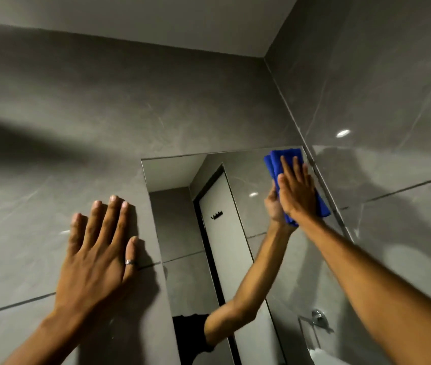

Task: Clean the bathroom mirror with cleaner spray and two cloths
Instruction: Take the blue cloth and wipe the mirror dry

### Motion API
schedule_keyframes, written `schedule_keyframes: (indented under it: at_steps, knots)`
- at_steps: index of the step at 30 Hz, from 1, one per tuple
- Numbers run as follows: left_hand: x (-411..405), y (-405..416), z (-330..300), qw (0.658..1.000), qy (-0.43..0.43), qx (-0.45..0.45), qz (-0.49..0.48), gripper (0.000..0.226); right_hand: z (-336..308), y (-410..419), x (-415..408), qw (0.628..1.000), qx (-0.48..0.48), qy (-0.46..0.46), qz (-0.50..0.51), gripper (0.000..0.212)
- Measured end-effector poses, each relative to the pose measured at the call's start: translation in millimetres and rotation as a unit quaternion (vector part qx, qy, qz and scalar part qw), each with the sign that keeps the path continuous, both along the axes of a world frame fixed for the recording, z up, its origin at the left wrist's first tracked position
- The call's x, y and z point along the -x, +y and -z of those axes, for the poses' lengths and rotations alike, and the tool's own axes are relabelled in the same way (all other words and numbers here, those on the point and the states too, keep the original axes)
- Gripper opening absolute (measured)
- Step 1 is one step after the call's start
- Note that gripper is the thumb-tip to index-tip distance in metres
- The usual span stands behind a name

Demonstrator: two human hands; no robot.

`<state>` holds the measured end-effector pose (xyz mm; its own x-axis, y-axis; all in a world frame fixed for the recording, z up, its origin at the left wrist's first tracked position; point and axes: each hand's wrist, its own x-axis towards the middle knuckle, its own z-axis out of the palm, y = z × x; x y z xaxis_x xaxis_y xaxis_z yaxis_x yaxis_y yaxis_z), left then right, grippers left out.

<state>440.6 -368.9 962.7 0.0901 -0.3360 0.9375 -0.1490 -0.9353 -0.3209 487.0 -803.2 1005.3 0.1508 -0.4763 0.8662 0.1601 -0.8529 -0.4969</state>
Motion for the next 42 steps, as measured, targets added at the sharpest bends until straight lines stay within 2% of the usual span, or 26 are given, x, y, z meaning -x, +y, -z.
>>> schedule_keyframes:
  at_steps: [5, 8, 12, 18, 21, 23, 25, 27, 28, 29, 30, 32, 33, 35, 37, 39, 40, 42]
  knots:
    - [-9.7, 1.5, 0.2, 1.0, -0.03, -0.006, -0.006, 0.072, -36.8, -38.9, -6.5, 0.997, -0.08, -0.012, -0.001, 0.055]
    - [-9.9, 0.8, -1.0, 0.999, -0.038, -0.003, -0.003, 0.071, -45.6, -19.1, -3.6, 0.997, -0.075, -0.021, -0.01, 0.057]
    - [-8.0, -0.6, 0.4, 1.0, -0.027, -0.002, -0.003, 0.072, -46.4, 71.2, 8.0, 0.998, 0.019, -0.044, -0.043, 0.069]
    - [-8.7, -2.7, 0.1, 1.0, -0.005, -0.001, -0.006, 0.071, -41.3, 234.3, 32.5, 0.99, 0.071, -0.079, -0.092, 0.091]
    - [-4.4, 0.2, 0.0, 1.0, 0.015, 0.011, 0.012, 0.073, -37.6, 298.6, 42.1, 0.987, 0.103, -0.071, -0.105, 0.087]
    - [2.0, 4.0, 0.5, 0.997, 0.043, 0.016, 0.065, 0.079, -31.1, 330.4, 48.9, 0.985, 0.086, -0.08, -0.124, 0.076]
    - [8.5, 8.5, -0.4, 0.979, 0.082, 0.03, 0.182, 0.084, -24.0, 347.7, 54.4, 0.98, 0.071, -0.085, -0.164, 0.069]
    - [25.9, 19.9, -2.4, 0.931, 0.159, 0.082, 0.318, 0.082, -18.5, 360.5, 71.0, 0.963, 0.052, -0.096, -0.248, 0.063]
    - [36.6, 23.8, -0.3, 0.895, 0.205, 0.122, 0.377, 0.081, -15.4, 367.1, 84.0, 0.938, 0.014, -0.102, -0.33, 0.059]
    - [46.3, 27.1, 2.6, 0.846, 0.247, 0.175, 0.438, 0.079, -12.9, 373.4, 98.1, 0.891, -0.051, -0.109, -0.438, 0.055]
    - [61.4, 27.8, 6.8, 0.779, 0.284, 0.237, 0.506, 0.072, -9.3, 380.1, 114.5, 0.817, -0.14, -0.111, -0.548, 0.051]
    - [96.6, 34.9, 24.1, 0.626, 0.327, 0.357, 0.612, 0.044, 10.5, 390.2, 147.5, 0.666, -0.293, -0.089, -0.68, 0.042]
    - [116.9, 45.5, 40.7, 0.563, 0.352, 0.389, 0.638, 0.045, 31.8, 396.0, 163.7, 0.601, -0.327, -0.067, -0.726, 0.038]
    - [152.8, 63.4, 64.5, 0.469, 0.419, 0.453, 0.632, 0.059, 71.6, 405.0, 194.4, 0.527, -0.376, -0.015, -0.762, 0.039]
    - [180.0, 93.4, 106.0, 0.429, 0.501, 0.473, 0.584, 0.061, 126.0, 418.9, 221.4, 0.476, -0.411, 0.027, -0.777, 0.047]
    - [205.7, 120.6, 160.5, 0.404, 0.561, 0.474, 0.545, 0.047, 181.3, 432.4, 244.0, 0.429, -0.431, 0.059, -0.792, 0.06]
    - [221.1, 134.1, 191.1, 0.394, 0.581, 0.485, 0.522, 0.038, 210.1, 439.5, 253.7, 0.426, -0.435, 0.074, -0.79, 0.064]
    - [241.0, 158.5, 249.6, 0.378, 0.6, 0.51, 0.487, 0.027, 258.0, 451.5, 265.9, 0.449, -0.446, 0.123, -0.764, 0.059]
